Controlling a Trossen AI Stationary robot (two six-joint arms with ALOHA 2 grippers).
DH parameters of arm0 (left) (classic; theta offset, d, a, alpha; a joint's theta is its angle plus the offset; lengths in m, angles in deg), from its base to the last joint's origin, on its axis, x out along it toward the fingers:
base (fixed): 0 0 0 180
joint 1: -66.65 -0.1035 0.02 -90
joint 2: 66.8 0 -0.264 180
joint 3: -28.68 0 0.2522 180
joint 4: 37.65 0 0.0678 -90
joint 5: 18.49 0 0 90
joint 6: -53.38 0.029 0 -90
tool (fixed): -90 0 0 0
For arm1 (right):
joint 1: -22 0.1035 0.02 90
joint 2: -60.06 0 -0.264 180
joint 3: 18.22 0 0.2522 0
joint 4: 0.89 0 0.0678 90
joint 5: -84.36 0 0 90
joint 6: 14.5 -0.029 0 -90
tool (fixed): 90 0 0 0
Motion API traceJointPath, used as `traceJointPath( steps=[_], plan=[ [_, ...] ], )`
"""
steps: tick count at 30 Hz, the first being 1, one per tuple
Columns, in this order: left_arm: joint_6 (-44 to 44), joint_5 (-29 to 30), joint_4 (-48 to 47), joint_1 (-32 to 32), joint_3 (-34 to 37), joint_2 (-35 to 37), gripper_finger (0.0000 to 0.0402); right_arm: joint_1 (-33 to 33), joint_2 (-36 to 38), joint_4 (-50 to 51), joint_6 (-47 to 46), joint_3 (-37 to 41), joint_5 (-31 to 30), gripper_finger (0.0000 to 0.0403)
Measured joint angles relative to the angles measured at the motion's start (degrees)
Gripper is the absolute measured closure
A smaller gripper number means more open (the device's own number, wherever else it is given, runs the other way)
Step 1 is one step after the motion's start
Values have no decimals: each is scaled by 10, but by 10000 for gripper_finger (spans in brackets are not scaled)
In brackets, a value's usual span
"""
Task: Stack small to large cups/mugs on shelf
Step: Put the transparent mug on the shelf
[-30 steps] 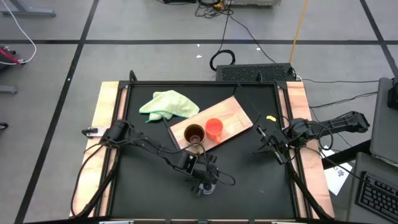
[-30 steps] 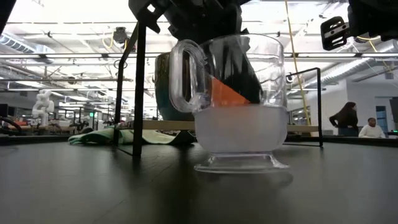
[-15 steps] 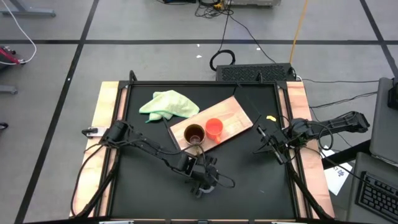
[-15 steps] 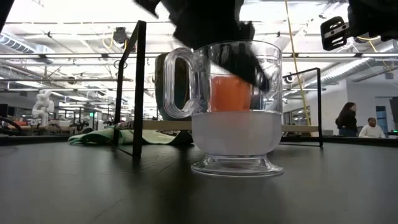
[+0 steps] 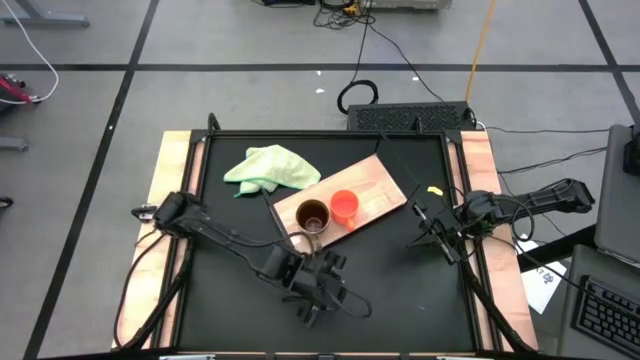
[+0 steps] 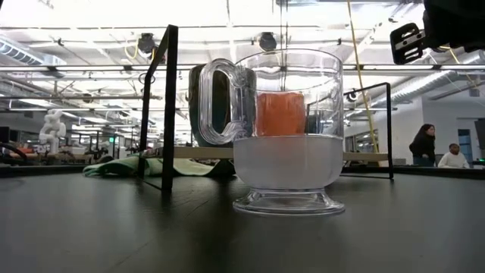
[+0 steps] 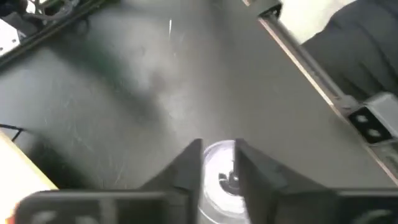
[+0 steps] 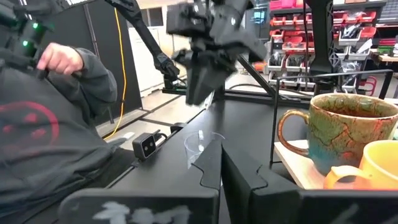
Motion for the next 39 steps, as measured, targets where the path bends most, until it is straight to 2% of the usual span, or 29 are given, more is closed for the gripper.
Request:
traceJointPath(
  steps=[2, 3, 5, 9, 12, 22, 27, 34, 39],
  plan=[
    [-4, 1, -15, 6, 8, 24, 369, 0, 0, 1, 0, 0, 0, 403],
    [-5, 2, -14, 7, 15, 39, 385, 0, 0, 1, 2, 0, 0, 403],
    [-4, 22, -3, 14, 39, 76, 390, 0, 0, 1, 11, 0, 0, 403],
    [-28, 107, 30, 28, 122, 160, 398, 0, 0, 3, 31, 0, 0, 403],
    [-56, 159, 74, 34, 215, 237, 399, 0, -4, 2, 49, 0, 0, 403],
    [-142, 249, 287, 56, 563, 494, 400, 0, -51, -35, 67, 0, 0, 403],
    [-139, 255, 378, 59, 685, 593, 401, 0, -64, -85, 62, 0, 0, 403],
    [-139, 255, 439, 48, 791, 712, 401, 0, -72, -101, 81, 0, -3, 403],
    [-138, 259, 485, 47, 855, 752, 401, 0, -85, -101, 104, 0, -54, 403]
  ],
)
